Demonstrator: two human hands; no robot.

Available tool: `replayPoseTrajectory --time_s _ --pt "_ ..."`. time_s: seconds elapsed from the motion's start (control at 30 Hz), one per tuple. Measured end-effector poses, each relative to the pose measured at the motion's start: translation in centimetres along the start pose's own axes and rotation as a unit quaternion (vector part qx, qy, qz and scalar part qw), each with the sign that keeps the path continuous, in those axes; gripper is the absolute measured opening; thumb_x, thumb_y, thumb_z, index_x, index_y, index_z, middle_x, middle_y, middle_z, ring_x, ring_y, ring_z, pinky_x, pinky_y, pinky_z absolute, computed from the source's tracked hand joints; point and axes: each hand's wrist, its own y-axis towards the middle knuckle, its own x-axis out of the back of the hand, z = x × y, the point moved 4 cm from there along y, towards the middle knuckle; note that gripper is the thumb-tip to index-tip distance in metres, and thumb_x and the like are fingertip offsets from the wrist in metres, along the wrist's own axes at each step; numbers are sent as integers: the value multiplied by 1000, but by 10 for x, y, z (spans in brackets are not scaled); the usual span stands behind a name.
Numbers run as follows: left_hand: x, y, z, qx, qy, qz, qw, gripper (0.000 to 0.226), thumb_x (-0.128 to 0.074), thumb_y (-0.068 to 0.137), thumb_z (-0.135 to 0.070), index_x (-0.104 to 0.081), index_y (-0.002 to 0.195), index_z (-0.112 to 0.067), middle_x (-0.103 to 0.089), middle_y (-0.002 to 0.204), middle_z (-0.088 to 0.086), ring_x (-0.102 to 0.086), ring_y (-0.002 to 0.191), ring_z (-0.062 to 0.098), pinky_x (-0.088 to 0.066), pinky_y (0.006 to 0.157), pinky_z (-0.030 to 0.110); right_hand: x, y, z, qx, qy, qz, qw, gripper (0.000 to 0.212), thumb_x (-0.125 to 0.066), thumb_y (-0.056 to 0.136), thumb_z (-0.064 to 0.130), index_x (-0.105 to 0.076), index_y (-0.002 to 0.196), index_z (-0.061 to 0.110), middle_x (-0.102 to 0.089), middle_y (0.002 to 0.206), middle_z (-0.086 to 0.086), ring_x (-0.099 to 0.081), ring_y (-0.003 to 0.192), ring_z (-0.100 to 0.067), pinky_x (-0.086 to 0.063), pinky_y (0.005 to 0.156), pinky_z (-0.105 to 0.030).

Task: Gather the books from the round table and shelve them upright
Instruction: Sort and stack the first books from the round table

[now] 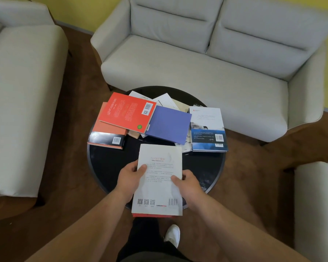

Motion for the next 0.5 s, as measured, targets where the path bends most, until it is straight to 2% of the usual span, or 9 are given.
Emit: replayPoseTrajectory --time_s 0.1,0.23,0.4,0.5 --pt "0 0 0 2 9 0 1000 24 -55 99 -37 -61 116 -20 -74 107 3 -75 90 23 -62 81 51 -2 -3 0 14 -1 -30 999 19 -60 99 28 -48 112 20 -64 115 0 -65 100 -18 -54 74 -29" --pt "-1 -11 9 6 24 37 999 36 -60 99 -23 -48 131 -31 -68 118 -5 -72 99 19 -62 82 43 -3 -5 0 32 -30 -29 999 22 -60 99 28 -47 115 19 -62 115 2 -64 94 -14 -48 64 -21" --pt "5 -14 8 -14 54 71 996 49 -63 97 -25 -44 141 -33 -70 120 -8 -74 97 15 -62 72 32 4 -3 5 34 -22 23 999 36 -64 97 24 -43 126 26 -60 125 5 -63 107 -14 -53 70 -24" --pt "5 -14 8 5 29 85 996 47 -61 98 -23 -40 138 -37 -69 121 -8 -73 100 17 -62 76 36 9 0 5 28 -18 44 998 44 -67 95 25 -42 130 28 -59 129 7 -61 111 -14 -53 76 -27"
